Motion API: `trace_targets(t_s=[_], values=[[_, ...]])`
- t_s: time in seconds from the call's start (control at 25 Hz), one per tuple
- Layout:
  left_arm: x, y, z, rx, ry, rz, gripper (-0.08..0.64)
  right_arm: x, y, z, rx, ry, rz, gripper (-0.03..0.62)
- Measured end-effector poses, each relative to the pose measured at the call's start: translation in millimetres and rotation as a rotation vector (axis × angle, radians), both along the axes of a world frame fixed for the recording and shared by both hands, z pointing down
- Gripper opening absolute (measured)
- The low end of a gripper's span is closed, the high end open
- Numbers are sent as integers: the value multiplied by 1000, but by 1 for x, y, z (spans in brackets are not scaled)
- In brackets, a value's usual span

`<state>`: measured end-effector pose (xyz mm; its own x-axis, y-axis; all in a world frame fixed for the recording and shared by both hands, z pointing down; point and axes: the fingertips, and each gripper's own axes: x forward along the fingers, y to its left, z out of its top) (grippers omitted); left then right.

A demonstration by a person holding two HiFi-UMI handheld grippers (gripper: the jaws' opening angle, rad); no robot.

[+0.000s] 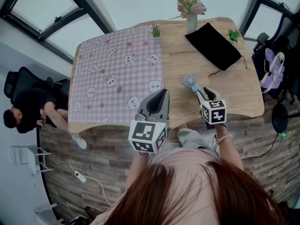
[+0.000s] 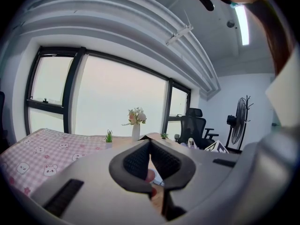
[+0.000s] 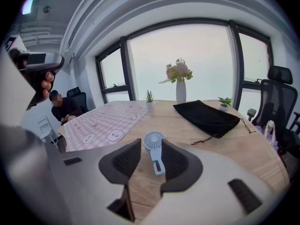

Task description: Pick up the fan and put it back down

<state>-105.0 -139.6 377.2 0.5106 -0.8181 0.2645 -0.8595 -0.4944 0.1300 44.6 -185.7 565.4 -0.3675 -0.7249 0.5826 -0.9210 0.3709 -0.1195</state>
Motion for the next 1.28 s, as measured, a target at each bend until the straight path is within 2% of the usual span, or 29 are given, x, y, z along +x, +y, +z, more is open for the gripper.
trace_targets(t_s=[0.28,0.88,1.28], values=[[-1,18,-5,21,7,11,14,1,16,-30,79,-11,35,86],[-12,60,-16,62,9,30,14,-6,57,-80,183,-42,80,13],[-18,88,-24,96,10,55,14,-9,86,-115,287,-32,107,0]])
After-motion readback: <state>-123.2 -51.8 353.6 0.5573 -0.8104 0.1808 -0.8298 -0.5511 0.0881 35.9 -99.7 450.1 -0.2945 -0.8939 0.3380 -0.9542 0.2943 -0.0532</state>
